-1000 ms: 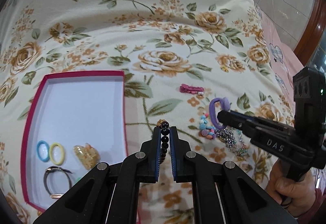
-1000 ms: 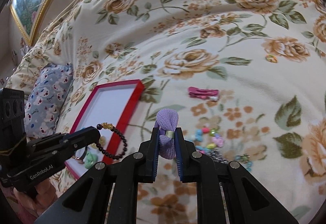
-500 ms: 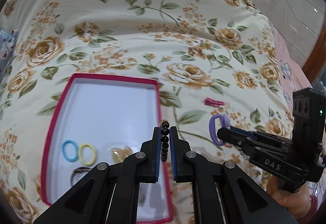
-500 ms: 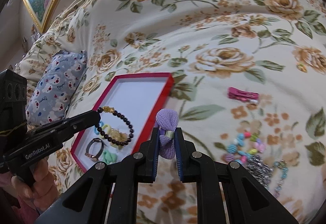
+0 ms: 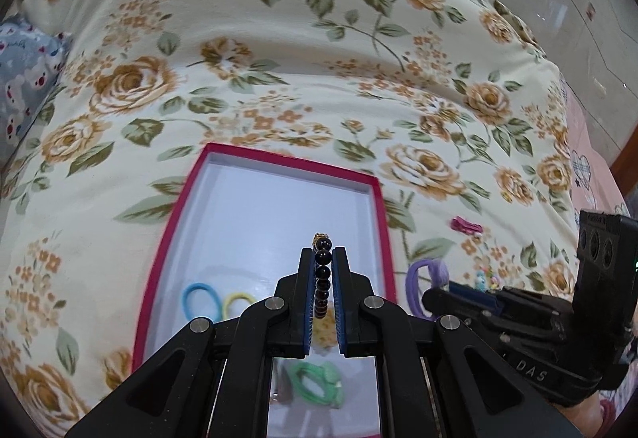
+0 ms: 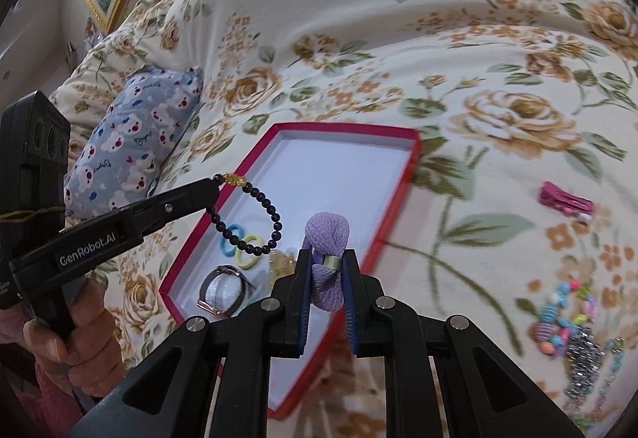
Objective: Organize jewelry
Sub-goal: 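Carry the bracelet and purple bow into the box and open both tools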
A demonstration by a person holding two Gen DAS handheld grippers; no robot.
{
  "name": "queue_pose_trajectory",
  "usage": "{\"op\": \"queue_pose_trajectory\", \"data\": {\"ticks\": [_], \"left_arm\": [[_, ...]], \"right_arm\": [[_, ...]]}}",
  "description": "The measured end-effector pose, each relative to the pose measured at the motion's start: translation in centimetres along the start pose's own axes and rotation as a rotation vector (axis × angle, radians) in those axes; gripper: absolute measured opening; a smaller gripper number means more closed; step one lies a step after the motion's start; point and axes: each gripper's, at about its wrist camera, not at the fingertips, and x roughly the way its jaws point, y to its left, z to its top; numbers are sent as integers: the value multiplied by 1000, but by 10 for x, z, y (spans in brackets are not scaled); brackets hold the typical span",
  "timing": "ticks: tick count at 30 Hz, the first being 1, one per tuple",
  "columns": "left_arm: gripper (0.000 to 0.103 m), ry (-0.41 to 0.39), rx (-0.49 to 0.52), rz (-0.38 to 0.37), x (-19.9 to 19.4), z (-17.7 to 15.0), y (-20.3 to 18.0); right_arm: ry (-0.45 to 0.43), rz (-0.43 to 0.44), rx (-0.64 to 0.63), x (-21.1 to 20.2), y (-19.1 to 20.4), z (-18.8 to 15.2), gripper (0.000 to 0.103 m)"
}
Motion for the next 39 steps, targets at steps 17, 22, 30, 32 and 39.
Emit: {"op": "queue_pose_trajectory", "data": {"ticks": [17, 22, 30, 32, 39], "left_arm": [[7, 74, -130, 77, 45, -7, 65], [7, 98, -144, 98, 57, -11, 73], [8, 132, -163, 127, 71, -15, 79], [8, 134, -169, 127, 71, -16, 80], [9, 130, -161, 132, 72, -16, 79]], "right_arm": [[107, -30, -28, 67, 6, 9, 14], [141, -40, -35, 78, 5, 6, 14], [153, -49, -65, 83, 9, 7, 17], [153, -45, -64, 83, 9, 7, 18], [146, -23, -40, 79, 8, 8, 25]]}}
